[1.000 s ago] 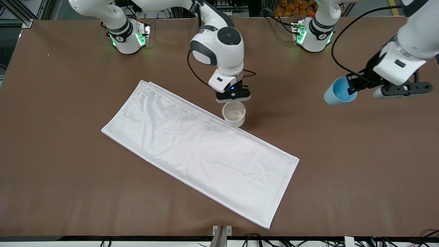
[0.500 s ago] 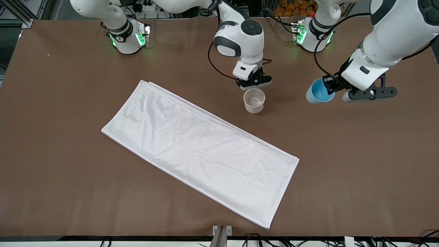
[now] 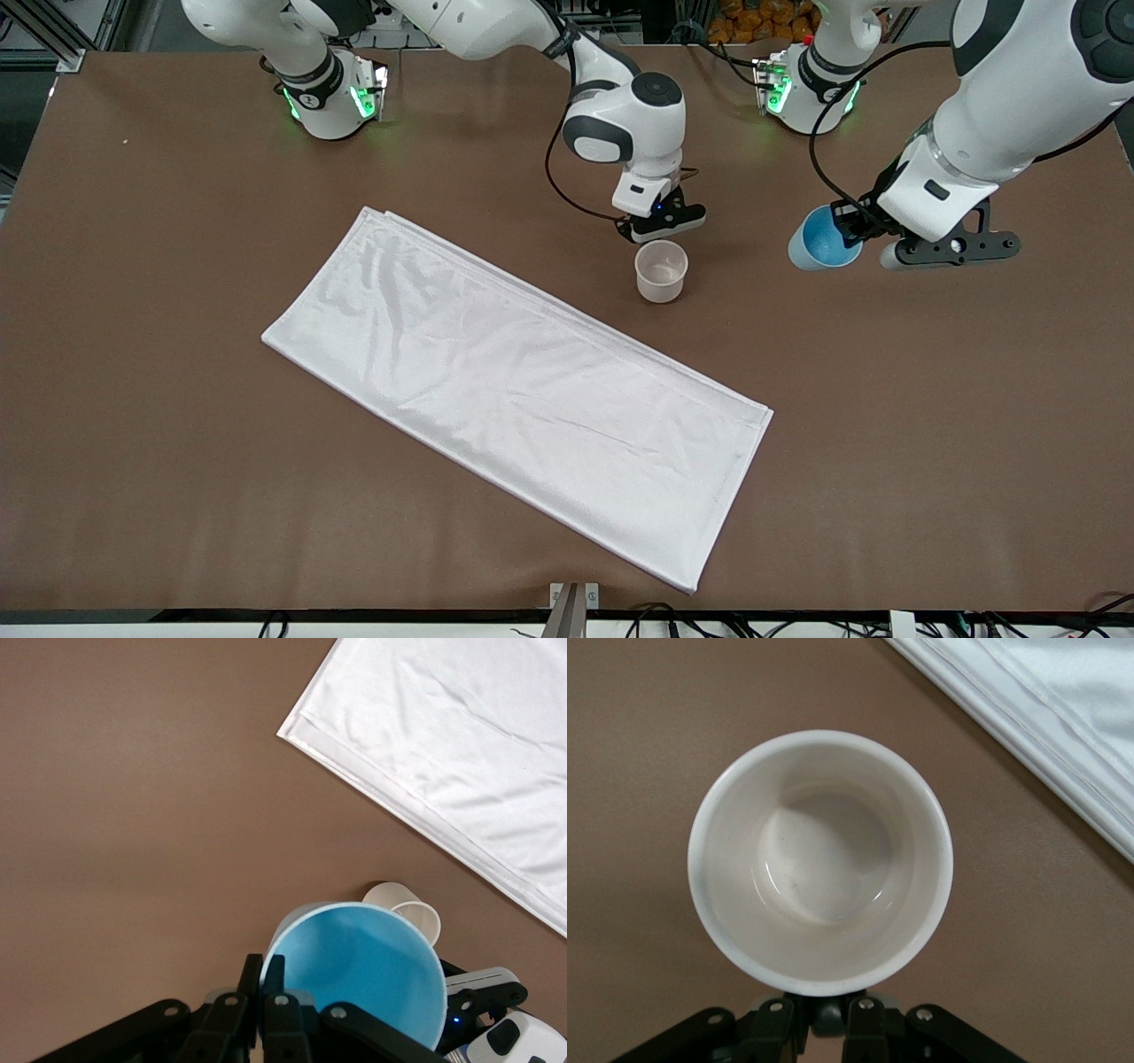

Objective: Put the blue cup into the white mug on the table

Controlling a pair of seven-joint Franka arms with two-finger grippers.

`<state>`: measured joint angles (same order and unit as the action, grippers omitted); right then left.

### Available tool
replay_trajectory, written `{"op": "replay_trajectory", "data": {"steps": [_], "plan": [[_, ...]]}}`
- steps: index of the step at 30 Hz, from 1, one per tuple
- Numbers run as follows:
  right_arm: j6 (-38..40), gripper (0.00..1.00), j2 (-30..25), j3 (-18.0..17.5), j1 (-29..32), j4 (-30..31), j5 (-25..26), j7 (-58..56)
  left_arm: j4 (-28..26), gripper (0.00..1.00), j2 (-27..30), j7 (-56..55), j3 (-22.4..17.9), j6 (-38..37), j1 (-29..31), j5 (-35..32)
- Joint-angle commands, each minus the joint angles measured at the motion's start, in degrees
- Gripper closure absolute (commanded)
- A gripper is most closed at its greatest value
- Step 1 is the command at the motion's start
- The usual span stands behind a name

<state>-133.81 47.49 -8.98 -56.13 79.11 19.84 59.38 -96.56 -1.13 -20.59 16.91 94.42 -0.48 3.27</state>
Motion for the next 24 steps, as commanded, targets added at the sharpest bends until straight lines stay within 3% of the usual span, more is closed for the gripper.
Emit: {"op": "replay_trajectory", "data": {"steps": [1, 3, 13, 20, 24], "plan": [[0.6, 0.49, 0.9, 0.1, -0.5, -2.2, 1.7, 4.2, 0.5, 1.0, -0.5, -1.2, 0.7, -0.4, 0.1, -1.5], [0.8, 0.0, 0.6, 0.1, -0.4, -2.3, 1.8, 6.2, 0.5, 1.0, -0.5, -1.2, 0.7, -0.4, 0.1, -1.5], [7.5, 0.0, -4.2, -0.9, 0.0, -2.3, 0.2, 6.3, 0.5, 1.0, -1.7, -1.3, 0.8, -0.1, -0.1, -1.6], [13.8, 0.0, -11.0, -1.6, 2.3, -1.9, -5.6, 3.4, -0.4, 1.0, -3.2, -2.3, 1.2, 1.6, -0.9, -1.6], [20.4, 0.0, -16.0, -1.6, 4.4, -1.8, -8.7, -1.1, -3.7, 1.0, -3.0, -8.2, 1.3, 7.2, -2.6, -1.6]]}}
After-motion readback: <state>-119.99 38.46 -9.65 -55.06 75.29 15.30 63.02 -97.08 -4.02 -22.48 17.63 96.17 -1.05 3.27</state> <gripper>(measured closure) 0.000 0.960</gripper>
